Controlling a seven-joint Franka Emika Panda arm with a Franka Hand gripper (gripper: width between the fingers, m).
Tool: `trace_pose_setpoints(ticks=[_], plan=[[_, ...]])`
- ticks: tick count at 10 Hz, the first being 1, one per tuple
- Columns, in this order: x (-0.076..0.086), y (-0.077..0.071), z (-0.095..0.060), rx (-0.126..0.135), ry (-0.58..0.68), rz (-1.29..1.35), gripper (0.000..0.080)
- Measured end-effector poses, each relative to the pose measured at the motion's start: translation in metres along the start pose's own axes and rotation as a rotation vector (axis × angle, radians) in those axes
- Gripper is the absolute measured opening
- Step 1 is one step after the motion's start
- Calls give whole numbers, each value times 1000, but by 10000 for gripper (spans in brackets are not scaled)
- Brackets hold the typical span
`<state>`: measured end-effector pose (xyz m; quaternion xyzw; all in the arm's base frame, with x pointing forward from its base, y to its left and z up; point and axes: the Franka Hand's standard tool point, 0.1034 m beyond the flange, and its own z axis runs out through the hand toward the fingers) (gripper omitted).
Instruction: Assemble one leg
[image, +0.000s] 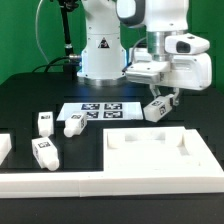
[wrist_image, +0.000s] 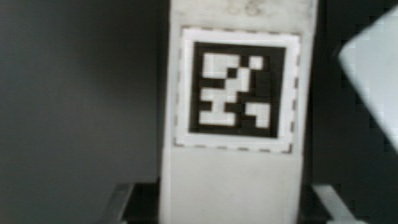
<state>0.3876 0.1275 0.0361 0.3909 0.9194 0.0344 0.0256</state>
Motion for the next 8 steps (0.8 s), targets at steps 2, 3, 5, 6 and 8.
trace_pose_setpoints(ticks=[2,3,5,6,8], plan=[[1,-2,2,5,3,0,284],[9,-4,9,-15,15,-51,284],[24,-7,22,-60,45,-98,284],[27,-7,26,-59,52,-87,284],[27,-6,27,-58,54,-72,284]])
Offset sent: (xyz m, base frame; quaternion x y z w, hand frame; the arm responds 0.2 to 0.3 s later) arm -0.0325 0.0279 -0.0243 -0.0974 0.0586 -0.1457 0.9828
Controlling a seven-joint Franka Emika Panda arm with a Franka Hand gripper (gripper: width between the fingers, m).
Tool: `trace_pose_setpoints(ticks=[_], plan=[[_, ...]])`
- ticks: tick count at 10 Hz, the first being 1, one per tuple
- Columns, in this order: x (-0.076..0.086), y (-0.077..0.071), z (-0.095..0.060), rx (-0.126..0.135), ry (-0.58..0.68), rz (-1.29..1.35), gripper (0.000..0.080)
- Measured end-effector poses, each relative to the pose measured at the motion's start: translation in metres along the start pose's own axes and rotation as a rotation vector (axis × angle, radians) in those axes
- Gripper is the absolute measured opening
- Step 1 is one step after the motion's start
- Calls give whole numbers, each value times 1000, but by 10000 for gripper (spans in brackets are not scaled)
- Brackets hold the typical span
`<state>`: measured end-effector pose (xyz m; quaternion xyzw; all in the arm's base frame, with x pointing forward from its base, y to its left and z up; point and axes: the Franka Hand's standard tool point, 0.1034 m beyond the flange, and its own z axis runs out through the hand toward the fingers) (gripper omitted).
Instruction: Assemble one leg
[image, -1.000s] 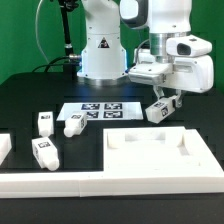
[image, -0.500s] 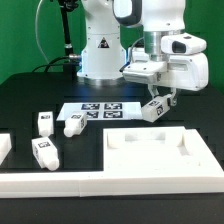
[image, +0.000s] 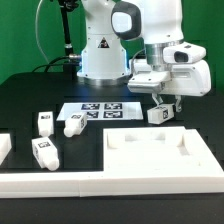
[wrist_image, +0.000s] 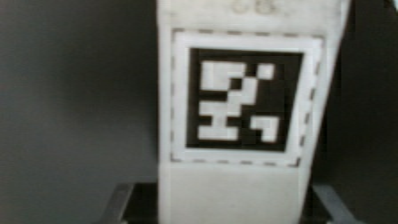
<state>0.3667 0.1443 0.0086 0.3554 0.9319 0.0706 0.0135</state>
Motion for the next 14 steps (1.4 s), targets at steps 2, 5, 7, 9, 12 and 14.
trace_pose_setpoints(ticks=[2,5,7,9,12,14], plan=[[0,0,0,1,0,6,284],[0,2,-3,-1,-4,36,577],[0,15,-33,-42,-47,121,646],[-6,23,-52,-75,-75,178,646],[-12,34,-62,-81,-84,503,648],[-12,33,-60,-82,-78,623,648]])
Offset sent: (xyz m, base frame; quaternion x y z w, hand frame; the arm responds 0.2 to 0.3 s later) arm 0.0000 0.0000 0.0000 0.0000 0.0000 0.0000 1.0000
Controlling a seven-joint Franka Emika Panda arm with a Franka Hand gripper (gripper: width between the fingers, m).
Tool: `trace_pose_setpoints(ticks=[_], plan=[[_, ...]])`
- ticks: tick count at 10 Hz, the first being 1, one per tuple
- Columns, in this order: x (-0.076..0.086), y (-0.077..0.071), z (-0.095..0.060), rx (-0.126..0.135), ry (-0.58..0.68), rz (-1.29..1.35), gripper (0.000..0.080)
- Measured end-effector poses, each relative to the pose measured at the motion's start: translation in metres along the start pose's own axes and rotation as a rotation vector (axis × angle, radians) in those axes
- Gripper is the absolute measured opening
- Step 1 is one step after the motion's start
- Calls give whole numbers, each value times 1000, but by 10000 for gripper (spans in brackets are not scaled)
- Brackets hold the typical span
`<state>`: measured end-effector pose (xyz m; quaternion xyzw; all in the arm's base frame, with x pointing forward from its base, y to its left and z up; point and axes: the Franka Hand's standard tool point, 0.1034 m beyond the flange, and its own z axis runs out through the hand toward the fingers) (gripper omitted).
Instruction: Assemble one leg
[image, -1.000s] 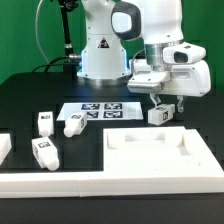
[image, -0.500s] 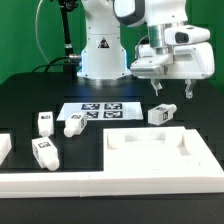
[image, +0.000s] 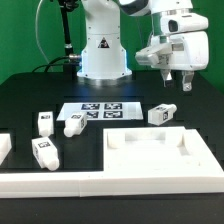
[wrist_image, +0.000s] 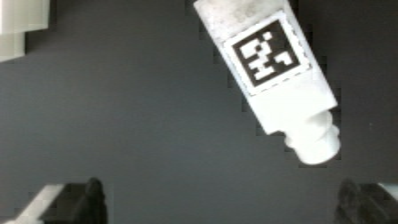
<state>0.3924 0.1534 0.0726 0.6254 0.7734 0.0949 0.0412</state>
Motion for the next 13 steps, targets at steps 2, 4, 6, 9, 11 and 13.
trace_pose_setpoints(ticks=[2,4,6,9,11,13], plan=[[-1,1,0,1,0,160,648],[-4,8,3,4,-2,425,648],[-5,10,6,26,-19,779,648],[-4,12,6,43,-34,997,648],[-4,12,7,44,-35,1140,648],[-7,15,5,58,-53,1333,648]])
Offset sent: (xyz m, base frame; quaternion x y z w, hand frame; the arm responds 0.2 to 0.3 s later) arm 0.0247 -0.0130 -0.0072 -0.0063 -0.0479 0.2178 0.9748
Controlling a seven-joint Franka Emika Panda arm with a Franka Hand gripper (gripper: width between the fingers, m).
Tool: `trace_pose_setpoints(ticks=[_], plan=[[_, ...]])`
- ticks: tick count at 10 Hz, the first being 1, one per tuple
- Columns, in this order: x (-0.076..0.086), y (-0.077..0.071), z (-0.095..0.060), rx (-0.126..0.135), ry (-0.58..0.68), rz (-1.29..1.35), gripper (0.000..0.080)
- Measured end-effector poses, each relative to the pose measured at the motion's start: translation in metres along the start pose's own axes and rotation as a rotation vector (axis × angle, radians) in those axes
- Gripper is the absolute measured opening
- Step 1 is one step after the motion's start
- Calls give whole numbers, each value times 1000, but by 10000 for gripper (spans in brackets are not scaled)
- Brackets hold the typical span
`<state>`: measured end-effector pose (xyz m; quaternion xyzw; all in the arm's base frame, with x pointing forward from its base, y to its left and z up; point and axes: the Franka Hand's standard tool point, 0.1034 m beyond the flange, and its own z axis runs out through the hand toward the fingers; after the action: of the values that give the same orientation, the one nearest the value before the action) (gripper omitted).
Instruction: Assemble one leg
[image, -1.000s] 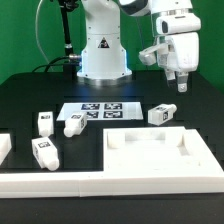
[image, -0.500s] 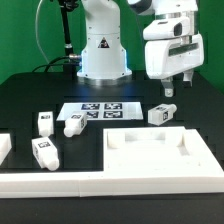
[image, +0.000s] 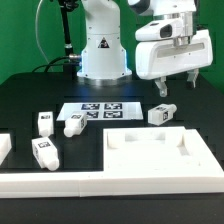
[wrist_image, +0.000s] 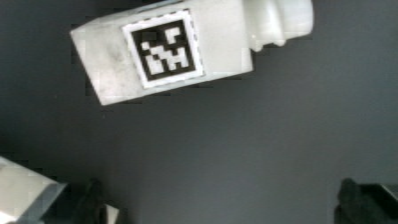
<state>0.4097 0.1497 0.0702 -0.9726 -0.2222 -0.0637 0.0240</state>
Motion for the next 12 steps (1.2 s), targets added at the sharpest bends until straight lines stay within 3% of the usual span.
trace_pose_setpoints(ticks=[2,4,6,9,12], plan=[[10,9,-3,8,-12,245,648],[6,32,2,39,-41,521,648],[8,22,2,41,-42,564,648],[7,21,2,47,-48,765,648],[6,48,4,93,-133,1084,648]])
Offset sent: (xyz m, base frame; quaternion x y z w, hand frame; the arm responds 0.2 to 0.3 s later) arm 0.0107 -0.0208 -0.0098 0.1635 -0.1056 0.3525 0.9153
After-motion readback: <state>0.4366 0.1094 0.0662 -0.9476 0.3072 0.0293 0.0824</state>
